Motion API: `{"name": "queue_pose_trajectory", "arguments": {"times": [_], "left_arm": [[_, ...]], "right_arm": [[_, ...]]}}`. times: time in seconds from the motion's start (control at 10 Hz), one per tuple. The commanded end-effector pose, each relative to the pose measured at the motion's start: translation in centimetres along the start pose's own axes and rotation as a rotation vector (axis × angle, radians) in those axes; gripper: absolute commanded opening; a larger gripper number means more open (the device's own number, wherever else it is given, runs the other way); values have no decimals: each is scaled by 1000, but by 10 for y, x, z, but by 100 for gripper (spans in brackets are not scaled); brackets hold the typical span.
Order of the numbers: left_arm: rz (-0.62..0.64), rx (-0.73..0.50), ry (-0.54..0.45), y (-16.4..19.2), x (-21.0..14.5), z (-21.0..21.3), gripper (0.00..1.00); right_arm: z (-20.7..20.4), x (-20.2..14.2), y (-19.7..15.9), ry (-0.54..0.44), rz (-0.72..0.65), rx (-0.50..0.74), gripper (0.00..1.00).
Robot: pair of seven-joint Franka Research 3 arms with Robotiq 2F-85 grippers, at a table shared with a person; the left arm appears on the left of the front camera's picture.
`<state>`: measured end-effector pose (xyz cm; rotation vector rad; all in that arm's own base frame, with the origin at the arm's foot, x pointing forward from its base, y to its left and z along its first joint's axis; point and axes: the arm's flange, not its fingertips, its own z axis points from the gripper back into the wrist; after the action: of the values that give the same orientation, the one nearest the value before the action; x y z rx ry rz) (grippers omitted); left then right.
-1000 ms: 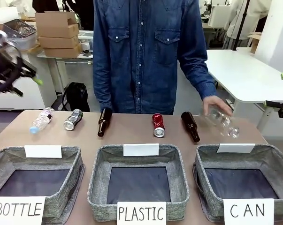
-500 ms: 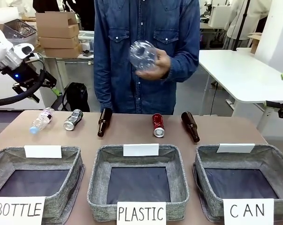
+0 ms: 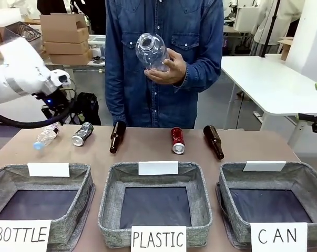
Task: Sort the can waste into the basket.
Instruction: Pick up the can waste from the table and place it in the right Fabric basket.
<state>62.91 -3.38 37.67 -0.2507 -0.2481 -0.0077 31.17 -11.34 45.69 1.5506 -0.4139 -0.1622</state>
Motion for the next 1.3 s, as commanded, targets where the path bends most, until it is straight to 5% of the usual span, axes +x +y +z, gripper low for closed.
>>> {"name": "queue_pose_trajectory", "arguments": {"times": [0.0,0.3,0.7,0.8,0.9,1.0,1.2], "left_arm": [[-39,30,47,-3,26,-9,100],[-134,37,166,-22,30,-52,100],[-100,101,195,-22,26,-68,100],[-104,112,202,-22,23,-70,44],[-109,141,214,-23,21,-73,41],[-119,142,219,-24,20,-74,0],[-127,144,212,-25,21,-74,0]], "right_arm": [[1,1,0,11,28,0,100],[1,1,0,11,28,0,100],[1,1,0,11,28,0,100],[1,1,0,11,28,0,100],[1,1,0,11,28,0,100],[1,1,0,11,28,0,100],[1,1,0,11,28,0,100]]}}
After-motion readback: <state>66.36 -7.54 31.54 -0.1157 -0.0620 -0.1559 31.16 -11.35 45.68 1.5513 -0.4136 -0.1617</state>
